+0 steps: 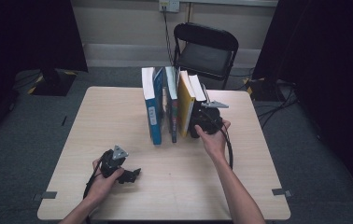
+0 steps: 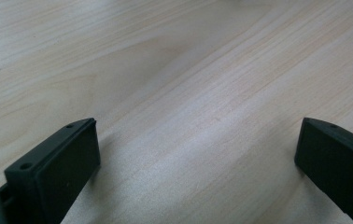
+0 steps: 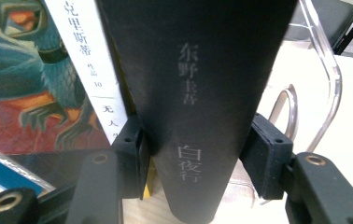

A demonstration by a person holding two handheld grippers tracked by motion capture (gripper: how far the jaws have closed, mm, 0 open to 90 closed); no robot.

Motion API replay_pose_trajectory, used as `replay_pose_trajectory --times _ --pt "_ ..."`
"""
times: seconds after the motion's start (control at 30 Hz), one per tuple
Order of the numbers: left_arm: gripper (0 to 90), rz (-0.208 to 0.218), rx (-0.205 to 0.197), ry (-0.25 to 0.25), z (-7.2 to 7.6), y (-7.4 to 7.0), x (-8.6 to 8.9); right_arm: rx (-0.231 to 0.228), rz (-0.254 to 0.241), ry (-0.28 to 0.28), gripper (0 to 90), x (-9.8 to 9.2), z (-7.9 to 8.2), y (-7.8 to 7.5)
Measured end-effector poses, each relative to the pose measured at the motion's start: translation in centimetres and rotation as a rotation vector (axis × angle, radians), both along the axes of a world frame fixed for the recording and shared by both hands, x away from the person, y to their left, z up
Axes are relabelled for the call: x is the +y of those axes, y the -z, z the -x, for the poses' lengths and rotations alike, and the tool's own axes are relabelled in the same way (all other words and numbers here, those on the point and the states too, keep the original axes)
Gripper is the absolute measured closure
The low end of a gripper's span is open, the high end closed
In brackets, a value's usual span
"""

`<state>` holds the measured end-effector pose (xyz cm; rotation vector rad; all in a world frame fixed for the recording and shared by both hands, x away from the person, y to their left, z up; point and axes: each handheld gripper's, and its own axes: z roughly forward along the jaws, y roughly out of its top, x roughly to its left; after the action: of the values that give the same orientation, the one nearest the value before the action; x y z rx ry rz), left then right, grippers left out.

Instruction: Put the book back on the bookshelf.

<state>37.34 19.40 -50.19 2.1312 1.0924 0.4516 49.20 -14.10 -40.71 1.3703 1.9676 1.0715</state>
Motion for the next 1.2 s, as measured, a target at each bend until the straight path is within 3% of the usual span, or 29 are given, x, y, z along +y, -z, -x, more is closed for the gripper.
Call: replay_pose_trajectory --times 0.5,0.77,1.03,1.2 --pt "0.0 0.001 -0.001 0.001 0.0 0.0 0.0 0.012 0.023 0.072 48.8 1.5 1.9 -0.2" --pt "0.0 0.0 0.0 0.0 0.0 0.0 0.0 0.007 0.005 0.037 46.2 1.7 3.3 -0.1" --pt "0.0 -0.003 -0.002 0.002 0.0 0.0 0.0 -0.002 -0.038 -0.005 44.3 0.8 3.0 0.7" --pt "0.0 -0.001 -0.001 0.0 0.0 0.0 0.0 -0.018 -0.019 -0.001 45.7 0.9 2.9 1.1"
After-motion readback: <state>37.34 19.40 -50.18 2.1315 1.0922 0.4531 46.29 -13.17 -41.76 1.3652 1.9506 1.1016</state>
